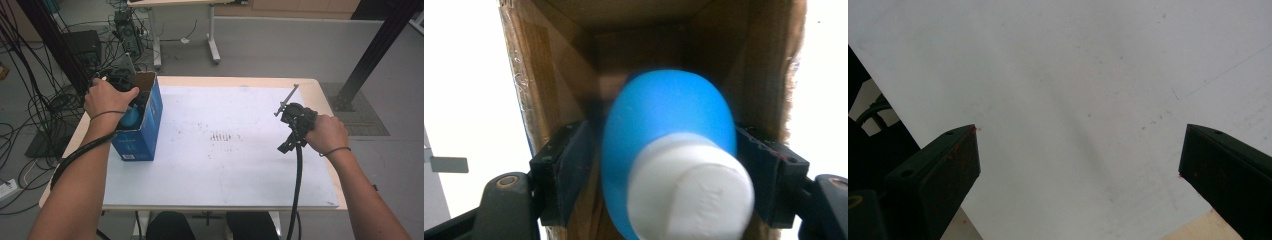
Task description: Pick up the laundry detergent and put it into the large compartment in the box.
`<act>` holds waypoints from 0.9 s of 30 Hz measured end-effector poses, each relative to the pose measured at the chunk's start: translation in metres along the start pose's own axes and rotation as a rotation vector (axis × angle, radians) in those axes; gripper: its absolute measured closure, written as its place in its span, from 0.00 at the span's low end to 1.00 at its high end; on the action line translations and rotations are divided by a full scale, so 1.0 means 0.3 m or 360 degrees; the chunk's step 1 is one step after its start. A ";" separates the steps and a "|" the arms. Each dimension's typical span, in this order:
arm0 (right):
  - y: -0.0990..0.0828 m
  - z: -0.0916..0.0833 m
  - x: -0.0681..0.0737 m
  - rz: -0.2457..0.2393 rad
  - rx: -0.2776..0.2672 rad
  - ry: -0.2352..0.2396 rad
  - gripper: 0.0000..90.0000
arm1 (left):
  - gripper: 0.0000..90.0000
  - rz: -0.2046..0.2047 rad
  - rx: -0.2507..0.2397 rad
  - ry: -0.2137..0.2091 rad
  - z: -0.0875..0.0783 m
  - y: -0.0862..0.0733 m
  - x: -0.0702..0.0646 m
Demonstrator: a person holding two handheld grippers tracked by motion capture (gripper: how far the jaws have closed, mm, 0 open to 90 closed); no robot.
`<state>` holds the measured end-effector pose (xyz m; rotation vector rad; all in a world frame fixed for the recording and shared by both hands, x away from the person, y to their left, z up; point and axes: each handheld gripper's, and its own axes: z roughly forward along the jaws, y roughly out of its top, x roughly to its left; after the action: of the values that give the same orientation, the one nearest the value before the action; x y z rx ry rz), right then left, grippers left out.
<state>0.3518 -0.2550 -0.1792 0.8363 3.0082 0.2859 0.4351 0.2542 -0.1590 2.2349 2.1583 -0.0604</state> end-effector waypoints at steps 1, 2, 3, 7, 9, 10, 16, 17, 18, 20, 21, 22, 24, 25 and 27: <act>0.002 -0.001 0.000 0.0005 0.0003 0.0001 0.03 | 0.29 0.0002 -0.0001 0.0006 -0.005 0.000 -0.003; 0.002 -0.001 0.001 0.0003 0.0002 -0.0002 0.03 | 0.29 0.0000 -0.0009 0.0001 -0.011 -0.003 -0.001; 0.002 -0.001 0.003 0.0002 -0.0001 -0.0002 0.03 | 0.29 0.0003 -0.0008 0.0001 -0.015 -0.003 -0.001; 0.006 -0.002 0.005 -0.0005 -0.0004 -0.0004 0.03 | 0.29 0.0003 -0.0021 -0.0010 -0.037 -0.008 -0.001; 0.008 -0.002 0.006 -0.0005 -0.0002 -0.0004 0.03 | 0.28 0.0006 -0.0030 -0.0011 -0.051 -0.012 -0.002; 0.008 -0.002 0.007 -0.0004 -0.0002 -0.0004 0.03 | 0.27 0.0006 -0.0037 -0.0007 -0.061 -0.014 -0.002; 0.014 -0.001 0.010 -0.0015 -0.0003 -0.0004 0.03 | 0.23 0.0011 -0.0066 -0.0012 -0.108 -0.025 0.003; 0.014 -0.001 0.011 -0.0012 -0.0006 -0.0005 0.03 | 0.22 0.0013 -0.0067 -0.0010 -0.115 -0.026 0.002; 0.016 -0.002 0.011 -0.0017 -0.0003 -0.0003 0.03 | 0.22 0.0017 -0.0073 -0.0007 -0.124 -0.029 0.001; 0.019 -0.003 0.013 -0.0020 -0.0002 -0.0006 0.03 | 0.20 0.0025 -0.0075 -0.0011 -0.140 -0.031 0.000; 0.019 -0.004 0.013 -0.0020 -0.0004 -0.0005 0.03 | 0.18 0.0027 -0.0077 -0.0010 -0.147 -0.032 -0.001; 0.019 -0.004 0.013 -0.0018 -0.0006 -0.0004 0.03 | 0.18 0.0033 -0.0088 -0.0003 -0.156 -0.036 -0.004; 0.021 -0.005 0.015 -0.0020 -0.0005 -0.0008 0.03 | 0.17 0.0051 -0.0090 -0.0008 -0.172 -0.038 -0.009; 0.024 -0.005 0.014 -0.0021 -0.0002 -0.0006 0.03 | 0.16 0.0059 -0.0090 -0.0008 -0.177 -0.039 -0.011; 0.025 -0.005 0.016 -0.0025 -0.0002 -0.0011 0.03 | 0.15 0.0071 -0.0087 -0.0009 -0.188 -0.039 -0.019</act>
<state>0.3514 -0.2464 -0.1763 0.8116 3.0067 0.2837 0.4233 0.2518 -0.1025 2.2487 2.0802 -0.0068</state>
